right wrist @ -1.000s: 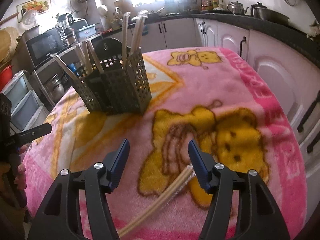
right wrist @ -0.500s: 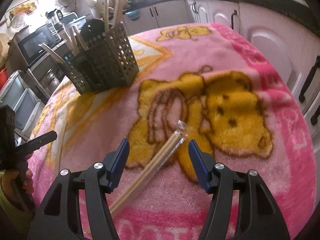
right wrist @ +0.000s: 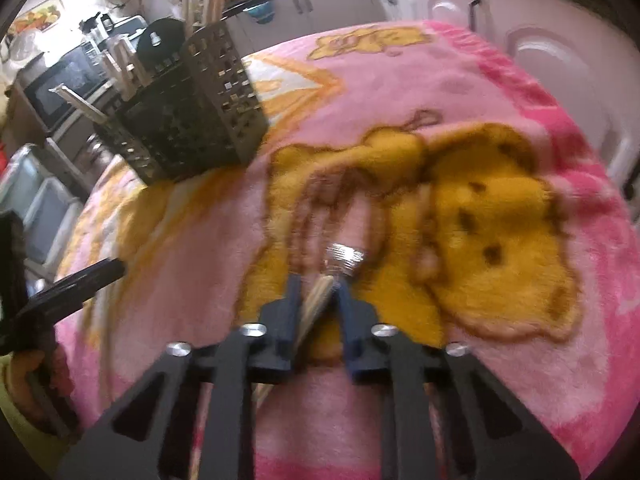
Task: Organize utensils
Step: 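Grasp a wooden chopstick with the left tool while the right tool grasps another, then lift the chopstick with the left tool while the right tool lifts its chopstick above the caddy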
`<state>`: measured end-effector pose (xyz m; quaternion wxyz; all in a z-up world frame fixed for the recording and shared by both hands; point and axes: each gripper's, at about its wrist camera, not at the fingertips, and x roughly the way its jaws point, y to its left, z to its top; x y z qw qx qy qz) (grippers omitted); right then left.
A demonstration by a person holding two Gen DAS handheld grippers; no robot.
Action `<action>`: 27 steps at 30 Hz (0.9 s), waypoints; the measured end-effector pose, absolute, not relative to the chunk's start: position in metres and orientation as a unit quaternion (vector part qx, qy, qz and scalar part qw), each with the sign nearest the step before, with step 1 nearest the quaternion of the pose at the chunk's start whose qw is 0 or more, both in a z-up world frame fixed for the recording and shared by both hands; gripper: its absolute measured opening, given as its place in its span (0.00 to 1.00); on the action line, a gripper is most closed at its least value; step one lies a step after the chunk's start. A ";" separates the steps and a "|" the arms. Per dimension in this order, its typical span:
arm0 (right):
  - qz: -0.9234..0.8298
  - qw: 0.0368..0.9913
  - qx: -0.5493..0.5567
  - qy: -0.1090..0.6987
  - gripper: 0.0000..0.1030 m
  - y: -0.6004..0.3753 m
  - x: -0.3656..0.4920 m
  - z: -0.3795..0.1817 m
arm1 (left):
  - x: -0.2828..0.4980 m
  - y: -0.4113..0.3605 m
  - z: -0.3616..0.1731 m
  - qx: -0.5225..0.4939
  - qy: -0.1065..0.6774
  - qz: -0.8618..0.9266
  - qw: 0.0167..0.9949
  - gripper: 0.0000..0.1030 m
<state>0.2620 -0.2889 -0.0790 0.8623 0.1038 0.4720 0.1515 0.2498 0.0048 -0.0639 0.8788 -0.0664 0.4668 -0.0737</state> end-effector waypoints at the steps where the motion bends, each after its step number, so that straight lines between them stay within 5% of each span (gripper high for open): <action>1: 0.159 0.863 0.104 0.469 0.11 -0.287 0.264 -0.077 | 0.253 0.004 -0.064 -0.060 0.467 -0.070 0.879 0.30; 9: 0.215 0.865 0.109 0.440 0.07 -0.269 0.271 -0.054 | 0.271 0.002 -0.057 -0.043 0.469 -0.071 0.879 0.01; 27: 0.277 0.915 0.090 0.280 0.06 -0.251 0.281 0.071 | 0.267 0.000 0.095 -0.084 0.303 -0.154 0.937 0.01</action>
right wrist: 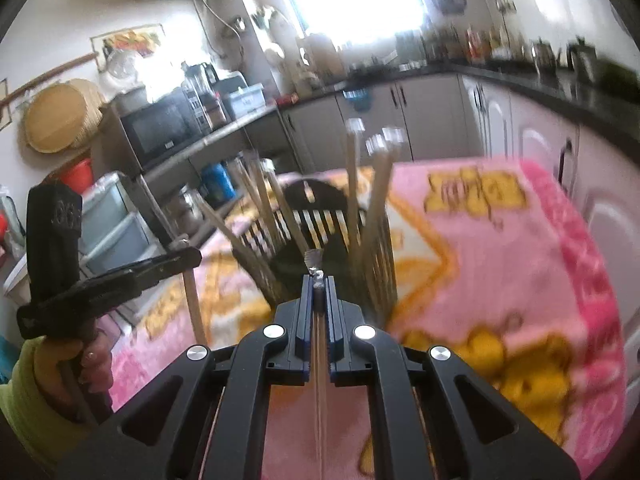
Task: Organize utensils
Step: 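Lift the chopstick with the left tool while the right tool lifts its chopstick above the caddy, then lower the chopstick into the caddy with the left tool while the right tool lowers its chopstick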
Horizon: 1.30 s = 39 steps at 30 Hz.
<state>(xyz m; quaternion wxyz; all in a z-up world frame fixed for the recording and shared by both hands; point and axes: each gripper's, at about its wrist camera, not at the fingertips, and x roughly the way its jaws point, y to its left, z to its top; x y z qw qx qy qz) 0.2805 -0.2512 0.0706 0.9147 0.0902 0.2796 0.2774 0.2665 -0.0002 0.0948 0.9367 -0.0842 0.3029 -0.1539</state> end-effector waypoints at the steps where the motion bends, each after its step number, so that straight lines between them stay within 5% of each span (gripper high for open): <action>1: 0.278 0.918 0.090 0.268 0.06 -0.251 0.282 0.079 | 0.269 0.001 0.107 -0.086 0.291 -0.155 0.940 0.01; 17: 0.251 0.956 0.082 0.131 0.06 -0.255 0.329 0.188 | 0.311 0.002 0.219 -0.100 0.187 -0.168 0.963 0.01; 39: 0.214 0.961 0.033 0.172 0.06 -0.234 0.364 0.127 | 0.357 -0.032 0.134 -0.070 0.239 -0.163 0.955 0.01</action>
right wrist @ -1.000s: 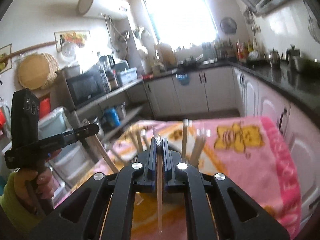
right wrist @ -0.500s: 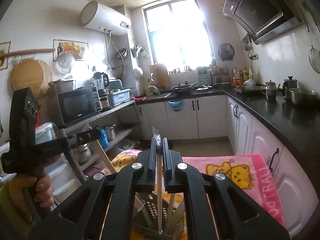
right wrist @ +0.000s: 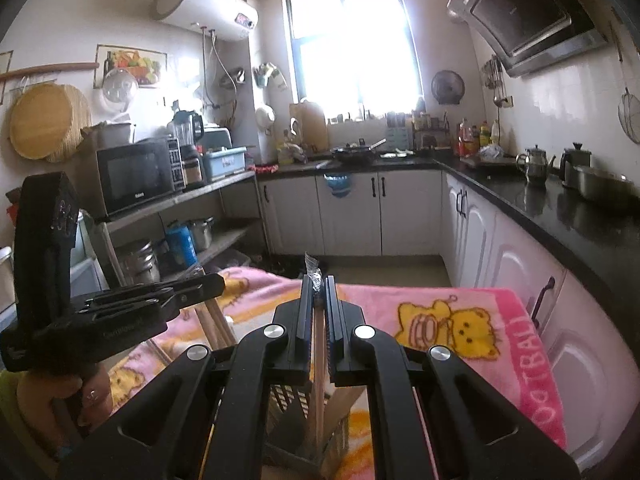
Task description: Organize utensils
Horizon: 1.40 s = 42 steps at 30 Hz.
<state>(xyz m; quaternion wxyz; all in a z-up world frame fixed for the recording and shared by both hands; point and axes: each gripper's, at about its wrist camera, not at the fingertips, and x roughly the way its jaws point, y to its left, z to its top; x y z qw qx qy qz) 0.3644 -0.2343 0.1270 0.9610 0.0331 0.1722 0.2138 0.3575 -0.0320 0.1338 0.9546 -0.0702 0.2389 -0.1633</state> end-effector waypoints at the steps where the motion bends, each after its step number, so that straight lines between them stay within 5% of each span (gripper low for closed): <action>1: 0.213 0.960 0.035 0.176 0.06 -0.235 0.365 0.122 | 0.357 -0.033 0.131 -0.069 0.241 -0.163 0.954 0.01; 15: 0.210 0.946 0.062 0.239 0.06 -0.238 0.361 0.077 | 0.362 -0.031 0.084 -0.063 0.292 -0.155 0.942 0.02; 19: 0.211 0.942 0.072 0.253 0.20 -0.240 0.356 0.074 | 0.358 -0.027 0.082 -0.070 0.302 -0.154 0.938 0.25; 32: 0.206 0.945 0.067 0.244 0.47 -0.246 0.322 0.082 | 0.323 -0.013 0.094 -0.070 0.287 -0.152 0.943 0.54; 42: 0.194 0.956 0.050 0.214 0.84 -0.246 0.269 0.091 | 0.272 0.000 0.107 -0.073 0.260 -0.143 0.952 0.89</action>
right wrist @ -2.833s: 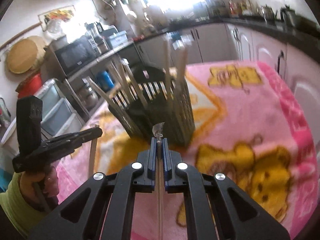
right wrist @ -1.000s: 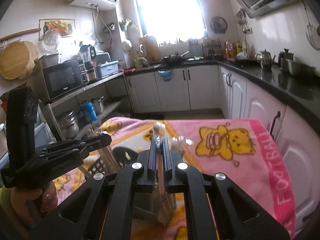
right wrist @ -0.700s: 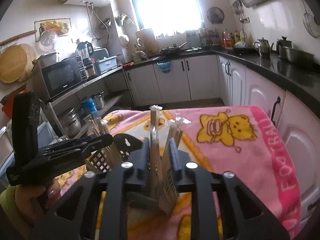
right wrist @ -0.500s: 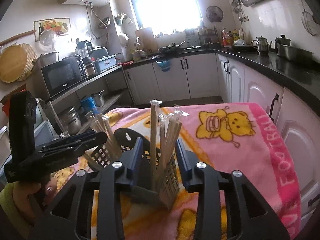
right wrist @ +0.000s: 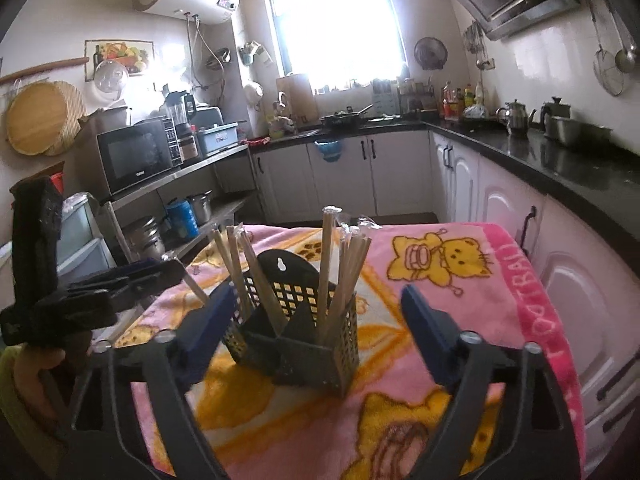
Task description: Organize utensils
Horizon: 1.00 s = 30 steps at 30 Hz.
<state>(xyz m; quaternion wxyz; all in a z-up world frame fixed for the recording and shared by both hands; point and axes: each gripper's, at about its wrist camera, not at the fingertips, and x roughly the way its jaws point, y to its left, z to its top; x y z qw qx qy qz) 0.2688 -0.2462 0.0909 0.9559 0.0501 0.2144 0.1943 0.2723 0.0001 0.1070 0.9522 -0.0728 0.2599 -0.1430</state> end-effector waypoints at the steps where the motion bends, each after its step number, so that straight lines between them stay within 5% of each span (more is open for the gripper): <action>1: 0.195 0.956 0.048 0.213 0.84 -0.245 0.263 0.091 | 0.265 0.003 0.108 -0.075 0.256 -0.141 0.953 0.89; 4: 0.191 0.958 0.044 0.209 0.92 -0.246 0.247 0.089 | 0.248 0.010 0.108 -0.082 0.245 -0.135 0.956 0.89; 30: 0.170 0.951 0.025 0.257 0.94 -0.233 0.159 0.006 | 0.151 0.021 0.019 -0.063 0.281 -0.089 0.954 0.89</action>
